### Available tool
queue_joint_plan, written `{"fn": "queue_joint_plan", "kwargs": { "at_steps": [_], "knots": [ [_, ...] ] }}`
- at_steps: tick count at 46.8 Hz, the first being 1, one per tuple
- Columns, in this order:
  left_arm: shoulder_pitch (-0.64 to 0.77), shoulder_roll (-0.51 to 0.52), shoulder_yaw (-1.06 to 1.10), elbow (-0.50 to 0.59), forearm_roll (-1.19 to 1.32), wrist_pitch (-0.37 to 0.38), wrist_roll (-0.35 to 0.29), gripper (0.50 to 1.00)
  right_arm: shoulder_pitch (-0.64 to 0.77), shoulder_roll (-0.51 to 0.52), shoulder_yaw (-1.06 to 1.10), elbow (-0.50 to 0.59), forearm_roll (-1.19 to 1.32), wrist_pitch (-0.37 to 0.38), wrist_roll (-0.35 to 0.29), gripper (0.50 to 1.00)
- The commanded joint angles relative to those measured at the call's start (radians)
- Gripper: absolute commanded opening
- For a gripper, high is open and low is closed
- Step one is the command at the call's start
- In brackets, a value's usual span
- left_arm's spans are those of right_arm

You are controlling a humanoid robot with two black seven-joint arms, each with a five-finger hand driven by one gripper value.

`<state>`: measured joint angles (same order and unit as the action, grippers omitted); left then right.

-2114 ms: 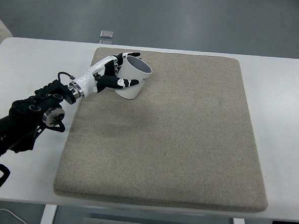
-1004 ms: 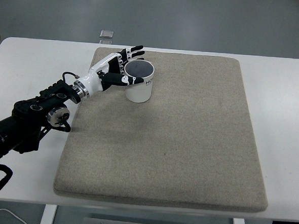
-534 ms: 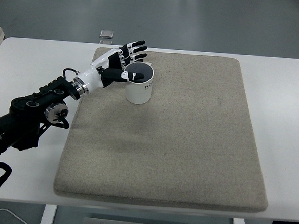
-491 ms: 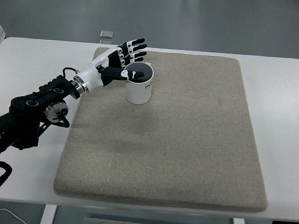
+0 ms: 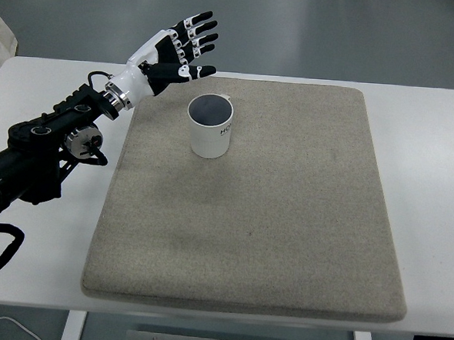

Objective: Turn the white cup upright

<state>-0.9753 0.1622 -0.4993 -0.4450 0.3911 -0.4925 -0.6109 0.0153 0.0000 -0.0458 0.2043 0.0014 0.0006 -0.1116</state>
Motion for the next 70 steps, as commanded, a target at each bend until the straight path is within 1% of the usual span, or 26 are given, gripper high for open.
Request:
{"fn": "queue_joint_plan", "kwargs": {
  "at_steps": [1, 10, 12, 15, 22, 27, 28, 31, 34, 41, 49, 56, 62, 70],
  "knots": [
    [-0.014, -0.004, 0.001, 0.008, -0.041, 0.003, 0.000, 0.992, 0.000, 0.000, 0.000, 0.001, 0.000, 0.001, 0.000, 0.930],
    [-0.034, -0.018, 0.001, 0.035, -0.251, 0.015, 0.000, 0.994, 0.000, 0.000, 0.001, 0.000, 0.000, 0.001, 0.001, 0.930],
    [-0.036, -0.021, 0.004, 0.040, -0.303, 0.028, 0.000, 0.994, 0.000, 0.000, 0.001, 0.001, 0.000, 0.001, 0.001, 0.930],
    [-0.039, -0.024, 0.002, 0.040, -0.357, 0.070, 0.000, 0.994, 0.000, 0.000, 0.001, 0.000, 0.000, 0.001, 0.000, 0.930],
    [-0.043, -0.044, 0.001, 0.040, -0.385, 0.212, 0.000, 0.994, 0.000, 0.000, 0.000, 0.001, 0.000, 0.001, 0.000, 0.930],
    [-0.043, -0.052, 0.001, 0.042, -0.393, 0.281, 0.000, 0.994, 0.000, 0.000, 0.000, 0.001, 0.000, 0.001, 0.000, 0.930],
    [-0.042, -0.055, 0.001, 0.042, -0.394, 0.291, 0.009, 0.994, 0.000, 0.000, 0.000, 0.001, 0.000, 0.001, 0.000, 0.930],
    [-0.040, -0.062, 0.001, 0.046, -0.396, 0.328, 0.094, 0.994, 0.000, 0.000, 0.000, 0.001, 0.000, 0.001, 0.000, 0.930],
    [-0.040, -0.070, -0.001, 0.058, -0.397, 0.356, 0.158, 0.994, 0.000, 0.000, 0.000, 0.001, 0.000, 0.001, 0.000, 0.930],
    [-0.040, -0.087, -0.019, 0.101, -0.440, 0.357, 0.255, 0.994, 0.000, 0.000, 0.001, 0.001, 0.000, 0.001, 0.000, 0.930],
    [-0.036, -0.085, -0.055, 0.108, -0.551, 0.365, 0.379, 0.994, 0.000, 0.000, 0.001, 0.001, 0.000, 0.001, 0.000, 0.930],
    [-0.031, -0.084, -0.079, 0.105, -0.574, 0.388, 0.428, 0.994, 0.000, 0.000, 0.001, 0.001, 0.000, 0.001, 0.000, 0.930],
    [-0.026, -0.078, -0.159, 0.105, -0.627, 0.376, 0.476, 0.994, 0.000, 0.000, 0.001, 0.001, 0.000, 0.001, 0.000, 0.930],
    [-0.011, -0.076, -0.226, 0.103, -0.640, 0.359, 0.502, 0.994, 0.000, 0.000, 0.001, 0.001, 0.000, 0.001, 0.000, 0.930]
  ]
}}
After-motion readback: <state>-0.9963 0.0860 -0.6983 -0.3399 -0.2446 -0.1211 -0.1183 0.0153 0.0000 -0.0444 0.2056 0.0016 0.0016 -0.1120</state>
